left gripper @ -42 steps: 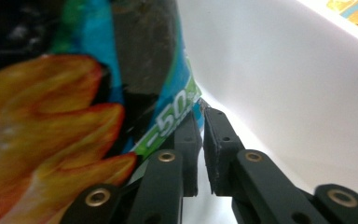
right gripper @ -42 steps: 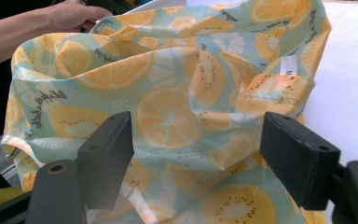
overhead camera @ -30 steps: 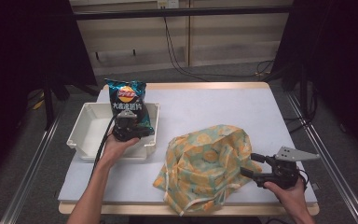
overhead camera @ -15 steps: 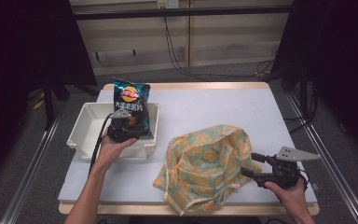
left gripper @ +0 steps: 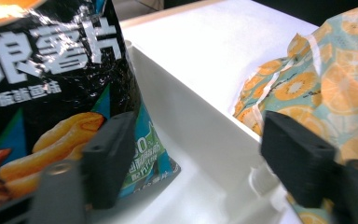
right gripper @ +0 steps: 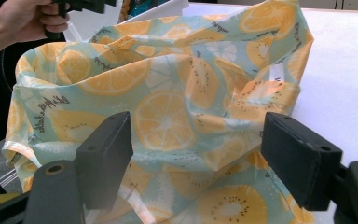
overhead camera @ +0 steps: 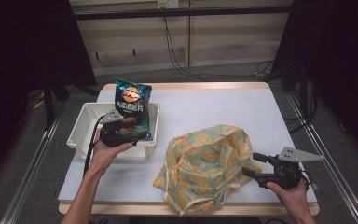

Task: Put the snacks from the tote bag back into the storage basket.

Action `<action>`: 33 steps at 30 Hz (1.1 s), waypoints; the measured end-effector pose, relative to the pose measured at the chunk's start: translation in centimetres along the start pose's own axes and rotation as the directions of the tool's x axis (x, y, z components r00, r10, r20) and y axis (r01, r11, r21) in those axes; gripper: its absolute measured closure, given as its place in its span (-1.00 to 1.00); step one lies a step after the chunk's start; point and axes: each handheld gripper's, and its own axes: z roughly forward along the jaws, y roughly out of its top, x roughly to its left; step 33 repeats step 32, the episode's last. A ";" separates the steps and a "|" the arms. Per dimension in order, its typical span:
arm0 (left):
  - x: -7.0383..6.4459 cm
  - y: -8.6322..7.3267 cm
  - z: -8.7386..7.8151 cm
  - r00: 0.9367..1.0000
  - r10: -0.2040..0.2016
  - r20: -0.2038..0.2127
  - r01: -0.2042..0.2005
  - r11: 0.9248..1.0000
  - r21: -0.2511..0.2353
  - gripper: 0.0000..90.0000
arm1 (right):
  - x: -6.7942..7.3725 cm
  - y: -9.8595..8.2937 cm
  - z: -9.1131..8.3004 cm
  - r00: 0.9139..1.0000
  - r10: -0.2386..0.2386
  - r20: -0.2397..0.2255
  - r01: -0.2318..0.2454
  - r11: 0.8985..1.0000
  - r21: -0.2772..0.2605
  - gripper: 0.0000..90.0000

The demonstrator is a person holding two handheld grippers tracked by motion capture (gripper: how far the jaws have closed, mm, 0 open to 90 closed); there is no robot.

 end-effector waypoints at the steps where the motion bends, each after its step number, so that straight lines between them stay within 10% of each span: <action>1: -0.2 -0.1 -0.3 1.000 0.000 0.000 0.000 1.000 -0.007 -0.52 | 0.0 0.0 0.0 1.000 -0.001 0.000 0.001 1.000 -0.002 -0.45; 33: -5.4 -8.8 -8.4 0.987 -0.090 -0.130 0.074 0.990 -0.119 -0.93 | -0.4 -0.5 -1.3 0.998 0.006 0.064 -0.005 1.000 -0.020 -0.48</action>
